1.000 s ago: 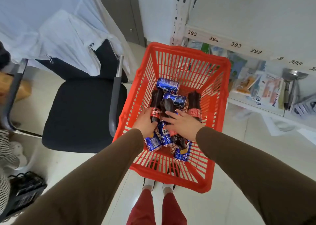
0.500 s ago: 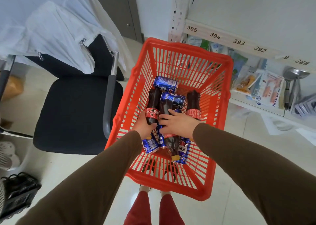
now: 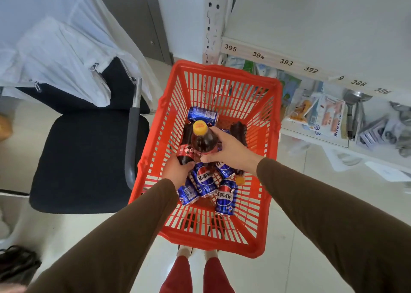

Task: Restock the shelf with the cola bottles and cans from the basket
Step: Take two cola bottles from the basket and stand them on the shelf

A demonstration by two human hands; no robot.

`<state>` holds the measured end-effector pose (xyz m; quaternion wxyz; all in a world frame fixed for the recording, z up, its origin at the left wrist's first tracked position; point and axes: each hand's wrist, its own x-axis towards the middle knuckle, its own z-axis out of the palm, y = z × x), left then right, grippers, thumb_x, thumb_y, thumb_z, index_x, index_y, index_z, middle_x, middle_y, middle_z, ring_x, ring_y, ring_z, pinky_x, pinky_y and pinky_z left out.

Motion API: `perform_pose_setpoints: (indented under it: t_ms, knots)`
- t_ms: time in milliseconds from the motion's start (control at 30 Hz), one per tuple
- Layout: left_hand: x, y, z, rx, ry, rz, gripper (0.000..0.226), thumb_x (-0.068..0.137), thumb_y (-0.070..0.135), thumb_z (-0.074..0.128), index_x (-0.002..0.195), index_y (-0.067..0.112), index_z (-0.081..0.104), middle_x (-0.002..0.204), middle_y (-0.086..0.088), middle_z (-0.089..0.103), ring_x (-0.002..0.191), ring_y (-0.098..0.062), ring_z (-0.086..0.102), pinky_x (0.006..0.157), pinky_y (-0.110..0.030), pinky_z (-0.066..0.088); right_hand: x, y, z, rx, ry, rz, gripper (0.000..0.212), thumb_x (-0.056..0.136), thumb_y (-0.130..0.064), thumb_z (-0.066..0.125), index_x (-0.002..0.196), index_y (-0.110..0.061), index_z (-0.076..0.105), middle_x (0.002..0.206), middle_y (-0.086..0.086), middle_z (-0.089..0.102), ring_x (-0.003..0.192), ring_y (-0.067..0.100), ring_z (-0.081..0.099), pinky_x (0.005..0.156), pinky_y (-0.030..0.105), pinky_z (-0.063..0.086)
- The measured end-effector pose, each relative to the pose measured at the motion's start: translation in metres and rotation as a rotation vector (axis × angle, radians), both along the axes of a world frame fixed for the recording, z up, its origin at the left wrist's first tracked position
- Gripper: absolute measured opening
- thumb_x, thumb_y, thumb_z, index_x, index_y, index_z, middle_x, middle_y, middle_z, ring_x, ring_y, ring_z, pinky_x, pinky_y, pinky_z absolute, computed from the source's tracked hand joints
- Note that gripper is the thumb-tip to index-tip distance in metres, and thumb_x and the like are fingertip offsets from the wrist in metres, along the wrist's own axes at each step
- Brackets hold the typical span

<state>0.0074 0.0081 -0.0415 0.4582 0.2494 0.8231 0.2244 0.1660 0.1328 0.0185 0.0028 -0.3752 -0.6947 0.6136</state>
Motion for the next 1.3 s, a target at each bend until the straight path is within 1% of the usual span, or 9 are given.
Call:
perform_pose_setpoints:
  t_ms: [67, 133, 300, 500, 633, 833, 1000, 1200, 1300]
  knots:
    - [0.000, 0.000, 0.010, 0.038, -0.042, 0.088, 0.028, 0.093, 0.032, 0.071, 0.115, 0.022, 0.056, 0.093, 0.005, 0.067, 0.077, -0.013, 0.064, 0.059, -0.028, 0.048, 0.006, -0.003, 0.002, -0.045, 0.007, -0.080, 0.084, 0.079, -0.034, 0.088, 0.149, -0.029, 0.042, 0.149, -0.014, 0.050, 0.133, 0.011, 0.050, 0.114, 0.038, 0.038]
    - [-0.003, 0.000, 0.020, 0.037, -0.109, 0.174, 0.034, 0.092, 0.033, 0.072, 0.119, 0.020, 0.056, 0.093, 0.006, 0.064, 0.079, -0.013, 0.063, 0.060, -0.027, 0.048, 0.013, -0.007, 0.005, -0.060, 0.035, -0.161, 0.073, 0.079, -0.032, 0.088, 0.142, -0.030, 0.050, 0.136, -0.011, 0.062, 0.119, 0.005, 0.059, 0.106, 0.034, 0.044]
    - [-0.009, -0.007, 0.048, -0.007, -0.108, 0.177, 0.053, 0.092, 0.033, 0.073, 0.134, 0.011, 0.051, 0.116, -0.007, 0.063, 0.098, -0.025, 0.065, 0.089, -0.045, 0.059, 0.027, -0.013, 0.026, -0.116, 0.090, -0.390, 0.060, 0.078, -0.035, 0.088, 0.127, -0.045, 0.055, 0.120, -0.025, 0.066, 0.101, -0.020, 0.059, 0.084, 0.009, 0.040]
    - [-0.011, -0.009, 0.108, 0.104, 0.117, -0.083, 0.058, 0.092, 0.038, 0.071, 0.141, 0.017, 0.049, 0.125, -0.006, 0.064, 0.101, -0.023, 0.065, 0.080, -0.031, 0.054, 0.042, -0.018, 0.056, -0.188, 0.158, -0.523, 0.060, 0.075, -0.049, 0.087, 0.126, -0.048, 0.056, 0.121, -0.024, 0.068, 0.110, -0.004, 0.062, 0.089, 0.023, 0.046]
    - [-0.018, 0.005, 0.169, 0.210, 0.166, -0.235, 0.050, 0.085, 0.038, 0.078, 0.128, 0.026, 0.058, 0.114, 0.002, 0.067, 0.093, -0.017, 0.069, 0.082, -0.038, 0.060, 0.050, -0.022, 0.076, -0.200, 0.201, -0.616, 0.072, 0.066, -0.057, 0.089, 0.128, -0.041, 0.055, 0.122, -0.016, 0.069, 0.112, 0.006, 0.065, 0.095, 0.033, 0.049]
    - [-0.025, 0.048, 0.264, 0.351, 0.194, -0.388, 0.052, 0.073, 0.038, 0.088, 0.113, 0.031, 0.054, 0.100, 0.008, 0.069, 0.079, -0.012, 0.072, 0.065, -0.028, 0.056, 0.067, -0.027, 0.117, -0.213, 0.313, -0.749, 0.067, 0.065, -0.058, 0.089, 0.122, -0.030, 0.067, 0.116, -0.002, 0.076, 0.111, 0.023, 0.072, 0.105, 0.053, 0.049]
    - [-0.006, 0.085, 0.332, 0.478, 0.210, -0.493, 0.063, 0.071, 0.040, 0.088, 0.117, 0.036, 0.046, 0.107, 0.002, 0.067, 0.080, -0.021, 0.075, 0.077, -0.044, 0.063, 0.096, -0.031, 0.163, -0.298, 0.498, -0.916, 0.047, 0.080, -0.046, 0.083, 0.119, -0.021, 0.073, 0.116, 0.012, 0.076, 0.104, 0.031, 0.074, 0.079, 0.040, 0.061]
    - [0.053, 0.113, 0.390, 0.716, 0.138, -0.639, 0.066, 0.067, 0.037, 0.091, 0.115, 0.041, 0.046, 0.108, 0.003, 0.066, 0.092, -0.022, 0.068, 0.077, -0.037, 0.058, 0.155, -0.048, 0.217, -0.170, 0.662, -1.118, 0.029, 0.083, -0.047, 0.076, 0.104, -0.027, 0.080, 0.113, 0.009, 0.077, 0.106, 0.024, 0.073, 0.099, 0.042, 0.053]
    - [0.103, 0.124, 0.411, 0.810, 0.074, -0.703, 0.060, 0.068, 0.037, 0.091, 0.112, 0.035, 0.051, 0.102, 0.007, 0.062, 0.090, -0.015, 0.065, 0.073, -0.033, 0.057, 0.195, -0.065, 0.235, -0.132, 0.721, -1.239, 0.058, 0.076, -0.052, 0.081, 0.121, -0.018, 0.071, 0.112, 0.013, 0.075, 0.102, 0.026, 0.072, 0.095, 0.044, 0.056]
